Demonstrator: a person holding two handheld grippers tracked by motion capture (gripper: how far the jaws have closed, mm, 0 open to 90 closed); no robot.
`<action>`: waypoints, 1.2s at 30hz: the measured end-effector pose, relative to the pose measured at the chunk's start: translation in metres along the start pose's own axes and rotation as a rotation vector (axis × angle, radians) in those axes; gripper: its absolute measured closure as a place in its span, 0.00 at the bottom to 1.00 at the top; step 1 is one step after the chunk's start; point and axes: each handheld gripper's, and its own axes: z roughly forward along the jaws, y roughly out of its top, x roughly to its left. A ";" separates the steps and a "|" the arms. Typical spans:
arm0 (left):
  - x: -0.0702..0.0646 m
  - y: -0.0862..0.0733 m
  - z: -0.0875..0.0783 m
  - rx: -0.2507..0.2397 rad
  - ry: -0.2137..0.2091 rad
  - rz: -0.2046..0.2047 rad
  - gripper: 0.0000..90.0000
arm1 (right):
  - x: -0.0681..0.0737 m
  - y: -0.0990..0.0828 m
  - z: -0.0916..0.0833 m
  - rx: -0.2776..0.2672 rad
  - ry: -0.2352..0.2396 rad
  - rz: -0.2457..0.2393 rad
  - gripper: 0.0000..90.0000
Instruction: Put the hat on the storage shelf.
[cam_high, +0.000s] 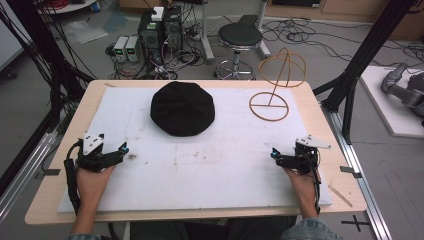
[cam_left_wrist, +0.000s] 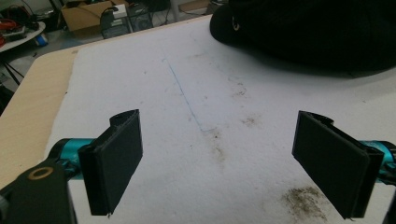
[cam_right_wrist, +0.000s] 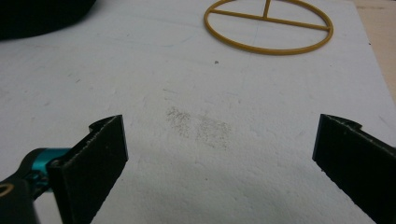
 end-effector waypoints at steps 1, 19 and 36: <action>0.000 0.000 0.000 -0.001 0.002 -0.001 0.18 | 0.000 0.000 0.000 -0.002 0.000 -0.004 0.03; -0.002 0.000 0.001 -0.001 -0.009 0.006 0.18 | 0.002 0.000 -0.001 -0.026 0.002 0.009 0.03; -0.006 0.001 -0.001 -0.004 -0.024 0.016 0.18 | 0.022 0.016 -0.004 -0.046 0.022 -0.036 0.03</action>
